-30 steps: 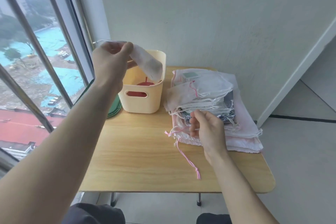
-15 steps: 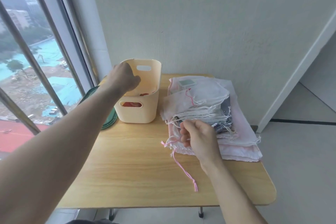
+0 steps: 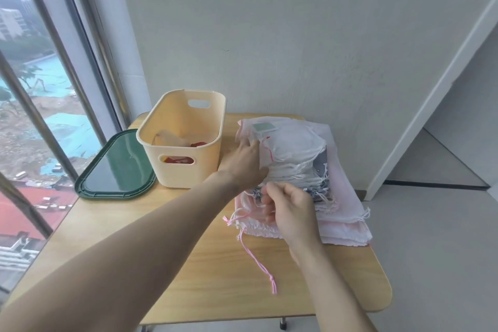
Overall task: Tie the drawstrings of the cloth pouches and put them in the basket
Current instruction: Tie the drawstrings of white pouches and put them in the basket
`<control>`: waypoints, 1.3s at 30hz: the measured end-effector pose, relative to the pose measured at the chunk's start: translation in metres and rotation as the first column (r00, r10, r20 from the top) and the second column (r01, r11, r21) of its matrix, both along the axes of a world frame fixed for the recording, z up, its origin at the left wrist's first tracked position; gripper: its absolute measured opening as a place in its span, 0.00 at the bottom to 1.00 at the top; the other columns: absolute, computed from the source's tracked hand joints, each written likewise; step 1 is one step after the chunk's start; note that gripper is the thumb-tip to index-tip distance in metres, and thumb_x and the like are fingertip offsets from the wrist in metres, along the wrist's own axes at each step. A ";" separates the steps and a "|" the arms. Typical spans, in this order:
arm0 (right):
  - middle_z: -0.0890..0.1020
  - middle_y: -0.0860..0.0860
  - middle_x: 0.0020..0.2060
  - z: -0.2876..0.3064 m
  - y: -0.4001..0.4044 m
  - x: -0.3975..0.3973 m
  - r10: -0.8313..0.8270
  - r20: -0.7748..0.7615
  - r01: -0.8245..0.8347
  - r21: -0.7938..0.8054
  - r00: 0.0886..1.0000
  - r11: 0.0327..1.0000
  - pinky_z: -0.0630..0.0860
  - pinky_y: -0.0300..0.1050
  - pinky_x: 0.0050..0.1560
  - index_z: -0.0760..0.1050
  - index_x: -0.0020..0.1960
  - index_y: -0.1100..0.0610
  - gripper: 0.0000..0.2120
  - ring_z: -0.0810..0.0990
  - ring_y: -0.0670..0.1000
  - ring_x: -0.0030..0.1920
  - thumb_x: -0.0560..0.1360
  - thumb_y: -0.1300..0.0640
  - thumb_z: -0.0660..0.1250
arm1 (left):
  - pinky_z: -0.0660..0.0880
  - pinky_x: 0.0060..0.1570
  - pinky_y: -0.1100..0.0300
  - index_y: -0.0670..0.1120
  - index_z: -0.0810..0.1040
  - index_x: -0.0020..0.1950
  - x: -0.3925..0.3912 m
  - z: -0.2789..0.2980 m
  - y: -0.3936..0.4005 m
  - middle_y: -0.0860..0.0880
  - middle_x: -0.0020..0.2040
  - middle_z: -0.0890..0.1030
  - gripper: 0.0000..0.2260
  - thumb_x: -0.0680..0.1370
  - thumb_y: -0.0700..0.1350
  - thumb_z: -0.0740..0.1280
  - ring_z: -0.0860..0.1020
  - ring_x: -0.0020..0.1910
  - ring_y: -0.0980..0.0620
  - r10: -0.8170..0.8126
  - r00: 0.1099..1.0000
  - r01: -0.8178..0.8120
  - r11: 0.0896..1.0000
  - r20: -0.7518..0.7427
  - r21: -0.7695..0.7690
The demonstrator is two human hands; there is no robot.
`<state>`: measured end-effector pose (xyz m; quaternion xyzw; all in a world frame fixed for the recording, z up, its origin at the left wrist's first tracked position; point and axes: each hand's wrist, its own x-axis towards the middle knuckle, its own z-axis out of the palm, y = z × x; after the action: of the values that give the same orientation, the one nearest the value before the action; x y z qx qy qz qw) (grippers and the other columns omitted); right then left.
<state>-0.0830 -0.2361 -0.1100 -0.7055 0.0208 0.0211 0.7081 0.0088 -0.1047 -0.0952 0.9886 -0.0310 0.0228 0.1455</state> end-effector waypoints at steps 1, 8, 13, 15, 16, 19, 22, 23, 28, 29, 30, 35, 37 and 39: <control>0.78 0.49 0.29 0.001 -0.002 0.001 -0.012 -0.002 0.012 0.001 1.000 1.000 0.71 0.50 0.37 0.79 0.41 0.65 0.12 0.73 0.50 0.31 0.79 0.58 0.67 | 0.76 0.56 0.46 0.42 0.70 0.70 0.002 -0.003 0.000 0.41 0.68 0.71 0.24 0.77 0.51 0.68 0.75 0.62 0.38 0.039 0.999 -0.038 0.999 0.037 -0.023; 0.79 0.47 0.29 0.005 -0.007 0.004 -0.066 0.007 0.066 0.039 0.998 0.997 0.72 0.49 0.37 0.81 0.41 0.60 0.10 0.74 0.47 0.29 0.80 0.60 0.67 | 0.77 0.45 0.48 0.39 0.79 0.47 -0.016 0.002 0.009 0.43 0.44 0.83 0.10 0.80 0.43 0.62 0.80 0.45 0.42 0.143 0.899 0.055 0.901 0.414 -0.430; 0.79 0.47 0.30 0.006 -0.009 0.004 -0.155 0.093 0.151 0.044 0.984 0.987 0.73 0.49 0.37 0.80 0.42 0.61 0.08 0.75 0.46 0.29 0.79 0.59 0.68 | 0.72 0.38 0.61 0.42 0.77 0.43 -0.061 0.019 0.024 0.51 0.36 0.80 0.10 0.82 0.45 0.63 0.76 0.36 0.56 0.214 0.909 0.095 0.731 0.359 -0.676; 0.81 0.48 0.34 0.009 -0.009 0.003 -0.146 0.165 0.137 0.067 0.975 0.988 0.75 0.49 0.38 0.80 0.49 0.57 0.03 0.78 0.46 0.32 0.79 0.58 0.70 | 0.70 0.36 0.65 0.40 0.76 0.44 -0.081 0.019 0.030 0.50 0.35 0.78 0.10 0.82 0.44 0.63 0.74 0.33 0.59 0.231 0.936 0.074 0.605 0.264 -0.793; 0.82 0.49 0.39 0.010 -0.008 0.001 -0.097 0.186 0.084 0.079 0.978 0.993 0.76 0.47 0.38 0.79 0.54 0.56 0.05 0.79 0.46 0.35 0.78 0.57 0.71 | 0.72 0.37 0.64 0.39 0.77 0.45 -0.091 0.017 0.032 0.49 0.36 0.79 0.10 0.82 0.44 0.63 0.76 0.33 0.58 0.234 0.952 0.047 0.528 0.198 -0.848; 0.83 0.49 0.45 0.008 -0.002 -0.002 0.085 0.202 -0.108 0.106 0.976 0.988 0.77 0.43 0.33 0.75 0.63 0.53 0.20 0.81 0.49 0.38 0.74 0.51 0.76 | 0.76 0.35 0.53 0.42 0.78 0.48 -0.114 0.004 0.033 0.47 0.35 0.83 0.10 0.83 0.45 0.62 0.80 0.32 0.51 0.200 0.978 -0.039 0.431 0.053 -0.902; 0.83 0.46 0.41 0.000 0.008 -0.003 0.146 0.259 -0.162 0.041 0.955 0.986 0.77 0.50 0.39 0.80 0.56 0.53 0.16 0.82 0.49 0.41 0.73 0.47 0.77 | 0.76 0.30 0.50 0.44 0.78 0.49 -0.126 -0.003 0.034 0.45 0.34 0.82 0.10 0.84 0.46 0.61 0.79 0.31 0.49 0.145 0.988 -0.031 0.479 0.044 -0.877; 0.84 0.47 0.40 -0.002 0.009 -0.004 0.135 0.290 -0.154 0.044 0.947 0.987 0.78 0.51 0.44 0.81 0.52 0.56 0.13 0.82 0.49 0.42 0.74 0.49 0.76 | 0.77 0.32 0.51 0.44 0.79 0.50 -0.128 -0.003 0.037 0.44 0.37 0.83 0.09 0.84 0.46 0.61 0.80 0.33 0.50 0.118 0.992 -0.010 0.481 0.053 -0.877; 0.86 0.58 0.38 -0.012 0.015 -0.004 0.189 0.268 -0.177 -0.069 0.944 0.982 0.80 0.54 0.43 0.83 0.43 0.64 0.17 0.83 0.49 0.42 0.78 0.48 0.71 | 0.81 0.51 0.50 0.50 0.78 0.61 -0.132 -0.018 0.057 0.47 0.48 0.86 0.14 0.77 0.52 0.70 0.84 0.48 0.47 -0.126 0.991 0.099 0.504 0.040 -0.858; 0.84 0.62 0.36 -0.014 0.016 -0.005 0.201 0.244 -0.183 -0.096 0.949 0.978 0.79 0.60 0.42 0.82 0.42 0.64 0.21 0.82 0.53 0.40 0.77 0.44 0.71 | 0.80 0.50 0.45 0.51 0.79 0.59 -0.132 -0.021 0.059 0.46 0.47 0.85 0.13 0.76 0.53 0.70 0.83 0.47 0.43 -0.134 0.989 0.122 0.551 0.057 -0.826; 0.84 0.62 0.36 -0.015 0.016 -0.005 0.205 0.213 -0.184 -0.114 0.955 0.976 0.79 0.63 0.40 0.82 0.42 0.63 0.22 0.83 0.56 0.39 0.76 0.42 0.71 | 0.79 0.49 0.42 0.50 0.81 0.57 -0.132 -0.024 0.062 0.45 0.46 0.85 0.12 0.77 0.54 0.69 0.82 0.47 0.40 -0.141 0.987 0.143 0.580 0.074 -0.802; 0.84 0.57 0.32 -0.009 0.018 -0.004 0.138 0.059 -0.137 -0.027 0.989 0.990 0.79 0.46 0.28 0.82 0.46 0.62 0.17 0.82 0.52 0.30 0.81 0.48 0.64 | 0.71 0.38 0.49 0.39 0.78 0.44 -0.129 -0.028 0.073 0.49 0.35 0.77 0.22 0.77 0.59 0.63 0.73 0.35 0.50 -0.142 0.989 0.119 0.585 0.043 -0.803; 0.82 0.57 0.30 -0.007 0.018 -0.003 0.105 0.050 -0.106 0.006 0.993 0.994 0.78 0.43 0.26 0.80 0.45 0.63 0.18 0.79 0.52 0.27 0.82 0.50 0.63 | 0.65 0.36 0.54 0.36 0.73 0.41 -0.129 -0.029 0.077 0.51 0.33 0.70 0.24 0.77 0.59 0.63 0.68 0.33 0.53 -0.120 0.993 0.074 0.575 0.005 -0.815; 0.81 0.55 0.29 -0.006 0.019 -0.003 0.085 0.061 -0.085 -0.005 0.995 0.996 0.76 0.42 0.25 0.80 0.45 0.64 0.18 0.78 0.51 0.26 0.82 0.51 0.62 | 0.63 0.34 0.58 0.36 0.72 0.39 -0.130 -0.028 0.080 0.52 0.33 0.69 0.26 0.75 0.62 0.65 0.67 0.33 0.54 -0.166 0.985 0.070 0.581 -0.035 -0.811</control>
<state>-0.0862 -0.2175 -0.1162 -0.7069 -0.0308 0.0294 0.7060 -0.1207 -0.0250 -0.1233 0.8105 -0.0751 -0.0283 0.5802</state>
